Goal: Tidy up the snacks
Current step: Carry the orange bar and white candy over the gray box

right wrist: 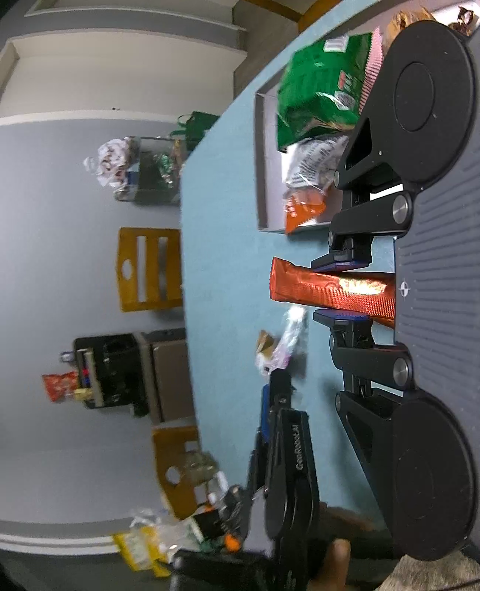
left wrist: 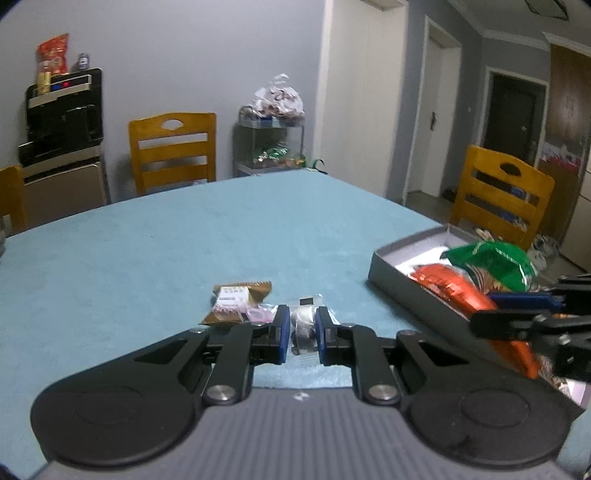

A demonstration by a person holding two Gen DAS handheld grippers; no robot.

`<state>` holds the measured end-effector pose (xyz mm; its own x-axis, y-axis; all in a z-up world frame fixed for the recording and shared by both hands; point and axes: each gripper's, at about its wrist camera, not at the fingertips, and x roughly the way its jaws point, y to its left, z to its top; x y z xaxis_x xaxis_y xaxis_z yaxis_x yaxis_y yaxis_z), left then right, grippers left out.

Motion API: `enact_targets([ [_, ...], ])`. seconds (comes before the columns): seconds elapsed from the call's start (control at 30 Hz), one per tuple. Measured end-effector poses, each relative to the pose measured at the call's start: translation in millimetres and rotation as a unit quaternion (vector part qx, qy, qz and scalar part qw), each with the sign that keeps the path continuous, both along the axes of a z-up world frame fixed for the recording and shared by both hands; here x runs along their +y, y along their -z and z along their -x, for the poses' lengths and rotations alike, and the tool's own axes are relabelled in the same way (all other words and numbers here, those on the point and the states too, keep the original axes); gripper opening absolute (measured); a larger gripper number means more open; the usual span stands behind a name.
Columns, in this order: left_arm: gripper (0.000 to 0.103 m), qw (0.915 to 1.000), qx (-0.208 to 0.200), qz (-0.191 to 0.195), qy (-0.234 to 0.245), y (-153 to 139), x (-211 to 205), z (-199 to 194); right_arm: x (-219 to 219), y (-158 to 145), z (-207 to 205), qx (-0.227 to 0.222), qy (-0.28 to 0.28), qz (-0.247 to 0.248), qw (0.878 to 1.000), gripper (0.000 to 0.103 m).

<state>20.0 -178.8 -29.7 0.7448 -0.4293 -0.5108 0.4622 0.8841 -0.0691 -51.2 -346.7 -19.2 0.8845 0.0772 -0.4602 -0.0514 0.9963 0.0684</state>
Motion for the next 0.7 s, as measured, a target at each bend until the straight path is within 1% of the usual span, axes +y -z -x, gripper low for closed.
enact_targets([
  [0.1, 0.011, 0.9998, -0.006, 0.007, -0.017, -5.6, 3.6, 7.5, -4.1, -8.6, 8.8, -0.024, -0.001, 0.003, 1.000, 0.023],
  [0.2, 0.011, 0.9996, -0.015, 0.017, -0.019, -12.7, 7.2, 17.4, -11.4, -14.2, 14.6, -0.038, -0.002, -0.003, 0.999, 0.023],
  [0.4, 0.011, 0.9991, -0.034, 0.015, -0.021, -27.0, 8.9, 39.9, -23.8, -17.9, 22.7, -0.046, -0.007, -0.013, 0.999, 0.023],
  [0.5, 0.011, 0.9990, -0.039, 0.014, -0.016, -32.3, 6.7, 50.4, -28.6, -18.9, 27.9, -0.049, -0.009, -0.014, 0.999, 0.023],
  [0.7, 0.011, 0.9991, -0.040, 0.010, -0.006, -37.5, -1.7, 57.6, -39.9, -24.8, 39.4, -0.062, -0.007, -0.024, 0.998, 0.023],
])
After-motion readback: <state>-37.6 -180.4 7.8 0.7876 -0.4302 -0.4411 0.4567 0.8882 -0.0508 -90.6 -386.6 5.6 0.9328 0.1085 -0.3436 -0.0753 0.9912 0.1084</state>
